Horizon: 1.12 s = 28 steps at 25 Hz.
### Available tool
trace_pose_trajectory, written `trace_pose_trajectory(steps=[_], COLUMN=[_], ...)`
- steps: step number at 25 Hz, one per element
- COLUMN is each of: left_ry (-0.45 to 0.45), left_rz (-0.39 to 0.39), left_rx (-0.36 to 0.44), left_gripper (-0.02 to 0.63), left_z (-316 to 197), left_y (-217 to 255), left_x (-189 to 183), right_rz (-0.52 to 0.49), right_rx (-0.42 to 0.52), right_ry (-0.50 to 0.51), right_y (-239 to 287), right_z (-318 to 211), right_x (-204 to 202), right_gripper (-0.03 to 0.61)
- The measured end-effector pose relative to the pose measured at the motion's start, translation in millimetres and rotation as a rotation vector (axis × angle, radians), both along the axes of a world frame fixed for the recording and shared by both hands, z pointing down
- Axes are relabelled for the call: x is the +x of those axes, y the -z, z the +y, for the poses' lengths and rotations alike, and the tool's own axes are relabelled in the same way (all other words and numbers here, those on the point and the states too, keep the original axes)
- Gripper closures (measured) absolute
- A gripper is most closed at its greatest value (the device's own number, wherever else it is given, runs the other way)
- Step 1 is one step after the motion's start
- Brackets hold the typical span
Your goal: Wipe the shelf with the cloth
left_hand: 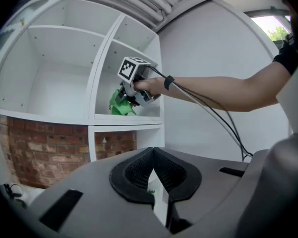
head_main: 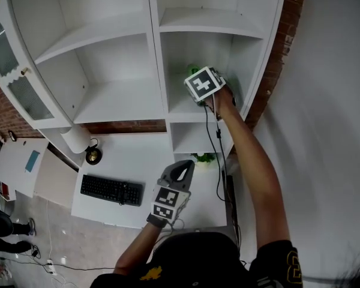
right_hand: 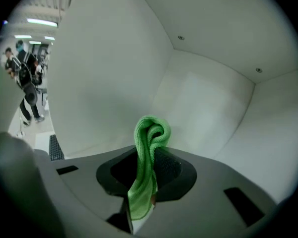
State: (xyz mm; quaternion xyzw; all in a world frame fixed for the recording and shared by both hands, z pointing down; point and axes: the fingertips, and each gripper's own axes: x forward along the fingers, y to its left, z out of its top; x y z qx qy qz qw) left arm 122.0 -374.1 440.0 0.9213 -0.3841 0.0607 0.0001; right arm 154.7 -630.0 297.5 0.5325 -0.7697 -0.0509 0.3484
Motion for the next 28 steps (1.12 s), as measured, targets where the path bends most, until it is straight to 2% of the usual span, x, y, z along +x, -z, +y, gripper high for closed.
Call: trace_pose_trajectory(steps=[2, 4, 8, 14, 18, 28], left_ry=[0.027, 0.057, 0.100, 0.131, 0.148, 0.180], left_rz=[0.014, 0.019, 0.012, 0.024, 0.034, 0.009], left_rx=[-0.006, -0.012, -0.045, -0.061, -0.079, -0.068], left_gripper=[0.597, 0.597, 0.597, 0.597, 0.597, 0.597], left_z=[1.9, 1.5, 2.4, 5.2, 0.0, -7.3], left_y=[-0.5, -2.4, -9.0, -14.9, -23.2, -23.5], left_x=[-6.8, -14.7, -24.8, -26.8, -22.1, -20.7], right_rz=[-0.071, -0.126, -0.160, -0.099, 0.047, 0.063], right_rx=[-0.029, -0.032, -0.072, -0.210, -0.148, -0.096], right_ry=[0.025, 0.098, 0.188, 0.216, 0.225, 0.217], right_y=[-0.6, 1.1, -5.3, -52.5, -55.8, -55.8], right_z=[10.1, 17.9, 33.2, 44.7, 48.2, 49.6], right_x=[-15.9, -41.0, -74.4, -83.5, -90.8, -83.0], right_gripper=[0.517, 0.517, 0.517, 0.517, 0.517, 0.517])
